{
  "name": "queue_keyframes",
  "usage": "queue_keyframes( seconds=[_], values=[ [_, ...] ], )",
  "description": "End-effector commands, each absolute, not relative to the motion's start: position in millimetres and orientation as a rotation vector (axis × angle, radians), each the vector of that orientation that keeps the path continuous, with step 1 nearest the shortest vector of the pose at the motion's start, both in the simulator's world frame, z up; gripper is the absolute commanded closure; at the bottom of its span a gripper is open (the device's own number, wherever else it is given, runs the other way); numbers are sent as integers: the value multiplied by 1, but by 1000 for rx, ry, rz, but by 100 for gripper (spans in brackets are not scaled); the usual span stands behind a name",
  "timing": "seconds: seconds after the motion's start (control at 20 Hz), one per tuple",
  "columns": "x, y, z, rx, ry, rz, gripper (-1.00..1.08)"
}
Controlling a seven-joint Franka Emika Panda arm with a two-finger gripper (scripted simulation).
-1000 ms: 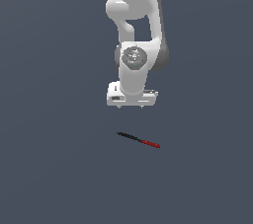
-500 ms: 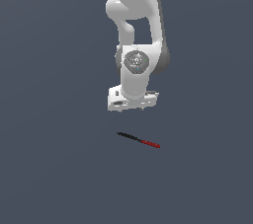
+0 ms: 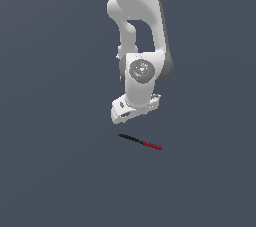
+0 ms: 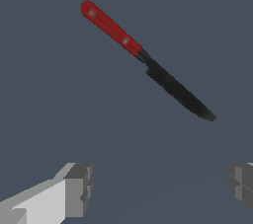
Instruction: Pick up the object and move it to a goal position.
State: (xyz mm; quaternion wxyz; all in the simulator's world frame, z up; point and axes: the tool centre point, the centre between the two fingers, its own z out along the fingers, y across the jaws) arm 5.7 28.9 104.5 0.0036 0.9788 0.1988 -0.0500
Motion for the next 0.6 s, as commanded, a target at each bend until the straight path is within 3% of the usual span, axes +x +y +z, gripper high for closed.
queue_keyframes(
  seconds=[0.0, 0.55],
  values=[
    [13, 31, 100, 3043, 741, -146, -92],
    [42, 41, 82, 2888, 1231, -92, -92]
  ],
)
